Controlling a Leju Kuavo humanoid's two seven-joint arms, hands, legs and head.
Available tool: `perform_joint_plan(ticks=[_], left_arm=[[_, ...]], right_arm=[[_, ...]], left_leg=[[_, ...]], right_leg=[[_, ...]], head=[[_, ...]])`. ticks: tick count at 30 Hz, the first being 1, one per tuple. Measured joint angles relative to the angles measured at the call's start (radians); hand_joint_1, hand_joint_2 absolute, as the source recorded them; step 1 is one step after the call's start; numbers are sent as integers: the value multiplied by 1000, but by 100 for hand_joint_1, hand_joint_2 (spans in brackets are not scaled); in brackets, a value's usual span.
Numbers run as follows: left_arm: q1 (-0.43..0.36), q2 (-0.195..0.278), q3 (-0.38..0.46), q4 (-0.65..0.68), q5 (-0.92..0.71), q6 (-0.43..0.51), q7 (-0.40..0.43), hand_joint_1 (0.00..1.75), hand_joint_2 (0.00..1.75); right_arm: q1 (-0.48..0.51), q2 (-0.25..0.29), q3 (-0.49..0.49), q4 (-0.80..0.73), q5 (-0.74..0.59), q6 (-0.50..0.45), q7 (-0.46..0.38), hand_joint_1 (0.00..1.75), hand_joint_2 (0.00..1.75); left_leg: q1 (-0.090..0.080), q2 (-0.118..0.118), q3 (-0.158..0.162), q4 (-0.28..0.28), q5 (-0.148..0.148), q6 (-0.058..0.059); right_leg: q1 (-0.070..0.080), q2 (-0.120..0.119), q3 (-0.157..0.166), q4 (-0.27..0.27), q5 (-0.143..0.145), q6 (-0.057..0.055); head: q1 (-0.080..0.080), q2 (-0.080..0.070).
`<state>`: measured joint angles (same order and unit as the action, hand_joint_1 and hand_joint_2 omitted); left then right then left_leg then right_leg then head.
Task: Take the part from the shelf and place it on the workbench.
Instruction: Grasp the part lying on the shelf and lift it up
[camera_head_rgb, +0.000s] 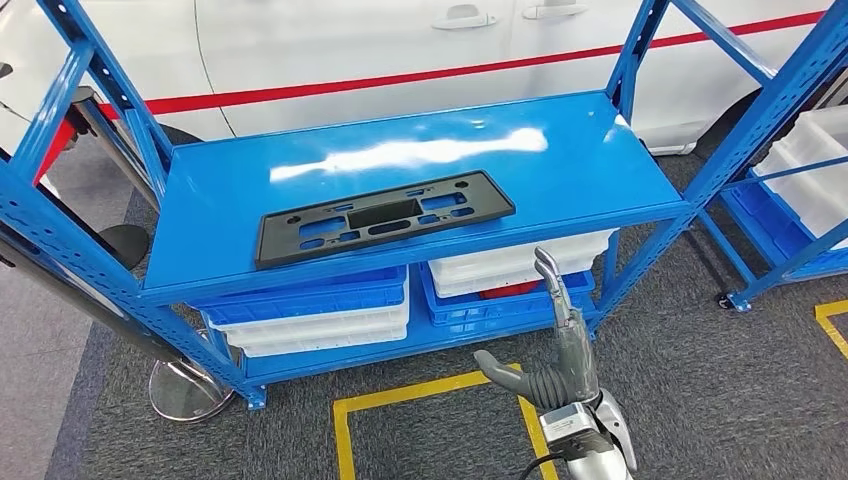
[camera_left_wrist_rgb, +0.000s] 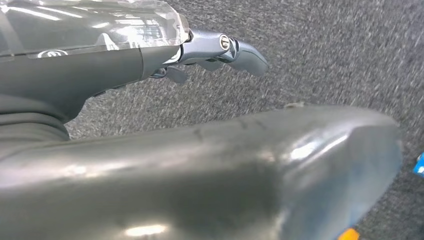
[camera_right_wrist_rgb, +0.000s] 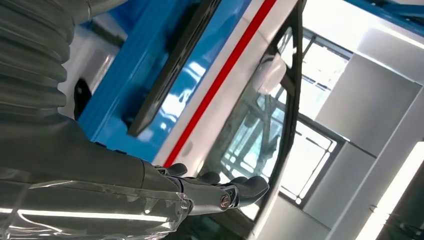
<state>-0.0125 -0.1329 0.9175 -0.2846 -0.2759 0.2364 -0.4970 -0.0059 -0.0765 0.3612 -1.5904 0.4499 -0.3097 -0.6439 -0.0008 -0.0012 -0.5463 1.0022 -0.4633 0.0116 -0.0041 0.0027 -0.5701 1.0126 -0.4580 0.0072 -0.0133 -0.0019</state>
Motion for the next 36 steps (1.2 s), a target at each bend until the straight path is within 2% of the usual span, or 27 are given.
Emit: perform_joint_plan(ticks=[2, 3, 4, 6, 7, 8, 9, 11, 12, 13, 16, 18, 20, 22, 23, 24, 25, 27, 28, 29, 31, 33, 34, 36], left_arm=[[-2, 3, 5, 0, -22, -2, 3, 0, 0], [-3, 4, 8, 0, -32, -3, 4, 0, 0], [-4, 6, 12, 0, -44, -6, 6, 0, 0], [-5, 6, 21, 0, -66, -11, 9, 0, 0], [-5, 6, 25, 0, -77, -13, 11, 0, 0], [-5, 6, 28, 0, -88, -15, 13, 0, 0], [-5, 6, 33, 0, -99, -17, 14, 0, 0], [-7, 8, 42, 0, -120, -19, 16, 0, 0], [-9, 9, 47, 0, -131, -20, 18, 0, 0], [-11, 10, 51, 0, -142, -21, 19, 0, 0], [-13, 10, 65, 0, -173, -27, 22, 0, 0], [-14, 10, 75, 0, -196, -32, 24, 0, 0], [-17, 11, 81, 0, -215, -35, 26, 0, 0], [-20, 11, 88, 0, -230, -37, 27, 0, 0], [-21, 11, 91, 0, -235, -38, 29, 0, 0], [-20, 11, 94, 0, -240, -39, 30, 0, 0], [-20, 11, 96, 0, -245, -40, 30, 0, 0], [-22, 10, 99, 1, -254, -43, 31, 0, 0], [-23, 10, 101, 1, -259, -45, 31, 0, 0], [-24, 10, 103, 1, -264, -46, 31, 0, 0], [-25, 10, 106, 1, -270, -48, 31, 0, 0], [-25, 10, 109, 1, -274, -49, 31, 0, 0], [-25, 10, 111, 1, -277, -49, 31, 0, 0], [-26, 10, 117, 1, -286, -50, 31, 0, 0]], right_arm=[[10, 1, -8, -19, 68, -24, -4, 0, 175], [14, 3, -13, -28, 102, -36, -6, 0, 175], [18, 5, -17, -36, 137, -48, -7, 0, 175], [31, 9, -25, -48, 207, -72, -9, 0, 175], [39, 11, -30, -52, 243, -84, -10, 0, 175], [47, 13, -36, -57, 277, -95, -11, 0, 175], [54, 17, -41, -62, 311, -107, -13, 0, 175], [66, 25, -53, -73, 375, -130, -16, 0, 175], [72, 30, -59, -79, 408, -141, -18, 0, 175], [78, 34, -66, -84, 439, -152, -20, 0, 175], [94, 44, -86, -93, 535, -184, -24, 0, 175], [96, 46, -96, -95, 597, -203, -22, 0, 175], [81, 47, -94, -94, 651, -211, -5, 0, 175], [63, 47, -76, -89, 688, -212, 32, 0, 175], [57, 47, -63, -84, 701, -211, 55, 0, 175], [50, 46, -48, -79, 714, -211, 79, 0, 175], [43, 46, -34, -74, 724, -211, 102, 0, 175], [23, 43, 2, -61, 746, -212, 153, 0, 175], [11, 41, 23, -54, 756, -213, 179, 0, 175], [1, 39, 45, -46, 767, -213, 206, 0, 175], [-10, 36, 77, -33, 783, -215, 247, 0, 175], [-19, 34, 97, -26, 795, -217, 273, 0, 175], [-26, 33, 108, -21, 801, -218, 287, 0, 175], [-43, 31, 142, -4, 818, -220, 326, 0, 175]], left_leg=[[1, 0, -5, 12, -12, -11], [2, 0, -17, 41, -33, -16], [4, 0, -38, 91, -63, -20], [7, 0, -99, 225, -128, -28], [9, 0, -122, 274, -142, -30], [10, 0, -127, 287, -137, -31], [11, 0, -113, 258, -111, -31], [12, 0, -47, 123, -44, -26], [10, 0, -18, 61, -23, -22], [8, -1, 0, 24, -14, -18], [5, -2, 5, 6, -10, -6], [7, -1, 5, -2, -2, 6], [10, 1, 3, -8, 5, 17], [9, 2, -3, -7, 7, 20], [9, 2, -4, -7, 8, 20], [8, 1, -4, -6, 8, 20], [8, 0, -4, -5, 7, 19], [7, -1, -2, -2, 5, 15], [6, -2, -3, 0, 4, 11], [4, -2, -5, 2, 4, 6], [3, -2, -7, 2, 5, -5], [4, -3, -12, 12, -5, -16], [4, -3, -24, 37, -23, -22], [6, -3, -75, 150, -85, -31]], right_leg=[[-5, -1, 1, -6, 4, -12], [-8, -1, 2, -9, 6, -18], [-9, -2, 3, -11, 7, -23], [-8, -3, 2, -11, 7, -27], [-7, -3, 2, -10, 7, -27], [-7, -3, 1, -9, 6, -27], [-7, -2, 2, -7, 6, -26], [-7, 0, 4, -4, 3, -23], [-6, 1, 4, -1, 2, -19], [-4, 2, 2, 1, 1, -14], [-3, 2, 0, 2, 3, 2], [-6, 2, -6, 15, -8, 14], [-9, 1, -43, 94, -59, 23], [-10, 0, -106, 228, -122, 29], [-10, 0, -126, 272, -133, 30], [-10, 0, -130, 281, -124, 30], [-11, -1, -112, 246, -96, 29], [-10, -2, -40, 105, -31, 22], [-8, -2, -13, 49, -12, 16], [-5, -2, 1, 15, -5, 11], [-1, -1, 0, 6, -6, 0], [-5, -2, 1, 1, -2, -13], [-7, -3, 1, -2, 0, -19], [-8, -4, 0, -5, 2, -29]], head=[[-1, 0], [-2, 0], [-3, 0], [-5, 0], [-5, 0], [-5, 0], [-5, 0], [-5, 0], [-4, 0], [-4, 0], [-3, 0], [-3, 0], [-1, 0], [0, 0], [0, 0], [0, 0], [0, 0], [0, 0], [0, 0], [0, 0], [-1, 0], [-1, 0], [-2, 0], [-2, 0]])
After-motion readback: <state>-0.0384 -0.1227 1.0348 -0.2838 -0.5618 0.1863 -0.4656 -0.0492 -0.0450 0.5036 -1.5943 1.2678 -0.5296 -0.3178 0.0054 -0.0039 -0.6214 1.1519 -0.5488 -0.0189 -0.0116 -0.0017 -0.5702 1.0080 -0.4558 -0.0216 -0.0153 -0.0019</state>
